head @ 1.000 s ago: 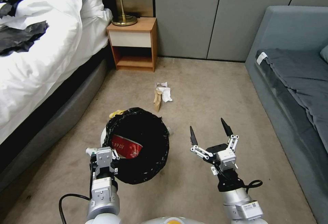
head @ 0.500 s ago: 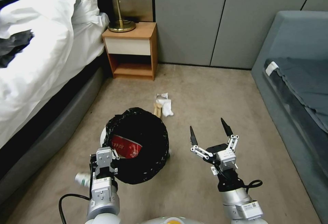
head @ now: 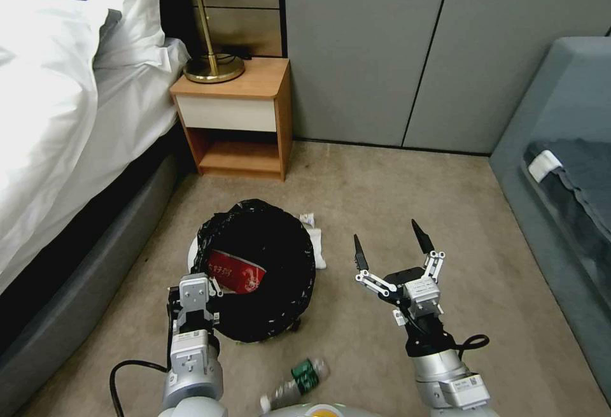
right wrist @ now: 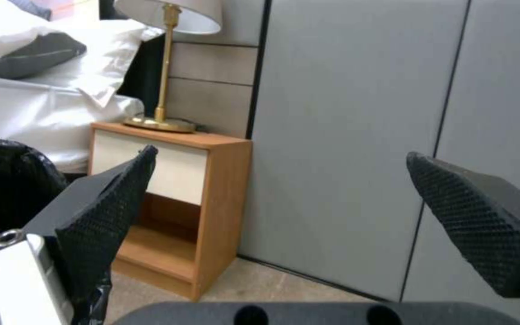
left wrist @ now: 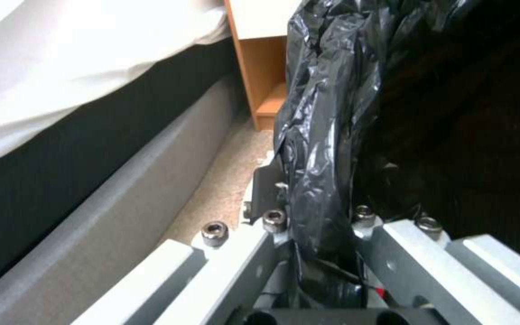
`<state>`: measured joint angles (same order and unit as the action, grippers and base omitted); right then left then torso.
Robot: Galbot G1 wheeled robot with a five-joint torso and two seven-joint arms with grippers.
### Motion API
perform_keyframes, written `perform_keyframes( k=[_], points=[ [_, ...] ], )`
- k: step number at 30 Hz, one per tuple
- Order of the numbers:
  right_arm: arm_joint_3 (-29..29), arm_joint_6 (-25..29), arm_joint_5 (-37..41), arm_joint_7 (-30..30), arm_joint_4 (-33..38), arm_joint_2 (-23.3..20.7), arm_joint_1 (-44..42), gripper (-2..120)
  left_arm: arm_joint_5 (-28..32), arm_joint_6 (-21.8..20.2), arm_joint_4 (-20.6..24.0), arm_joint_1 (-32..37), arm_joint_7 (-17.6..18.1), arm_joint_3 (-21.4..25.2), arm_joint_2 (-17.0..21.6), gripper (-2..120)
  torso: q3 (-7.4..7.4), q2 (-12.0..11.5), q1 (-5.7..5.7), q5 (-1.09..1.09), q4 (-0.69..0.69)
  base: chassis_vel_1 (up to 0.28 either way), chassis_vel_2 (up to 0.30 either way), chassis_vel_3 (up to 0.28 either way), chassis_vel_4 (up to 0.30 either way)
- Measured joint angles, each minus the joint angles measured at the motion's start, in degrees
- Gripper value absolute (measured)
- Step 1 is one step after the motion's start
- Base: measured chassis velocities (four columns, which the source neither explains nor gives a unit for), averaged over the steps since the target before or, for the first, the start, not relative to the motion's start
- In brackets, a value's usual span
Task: Pick up the trash bin, then pick up the garbage from the floor and place it into the trash bin.
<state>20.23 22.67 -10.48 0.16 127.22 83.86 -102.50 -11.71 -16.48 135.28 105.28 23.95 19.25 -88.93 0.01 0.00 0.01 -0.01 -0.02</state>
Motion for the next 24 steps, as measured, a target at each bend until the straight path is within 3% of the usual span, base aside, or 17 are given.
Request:
perform_keyframes(
  k=[24],
  points=[
    [-0.02,0.0,0.0,0.0,0.0,-0.02,-0.01,100,0.0,0.0,0.0,0.02,0.02,0.02,0.0,1,-0.01,0.0,-0.01,0.01,0.02,0.017,-0.013,-0.018,0.011]
  ],
)
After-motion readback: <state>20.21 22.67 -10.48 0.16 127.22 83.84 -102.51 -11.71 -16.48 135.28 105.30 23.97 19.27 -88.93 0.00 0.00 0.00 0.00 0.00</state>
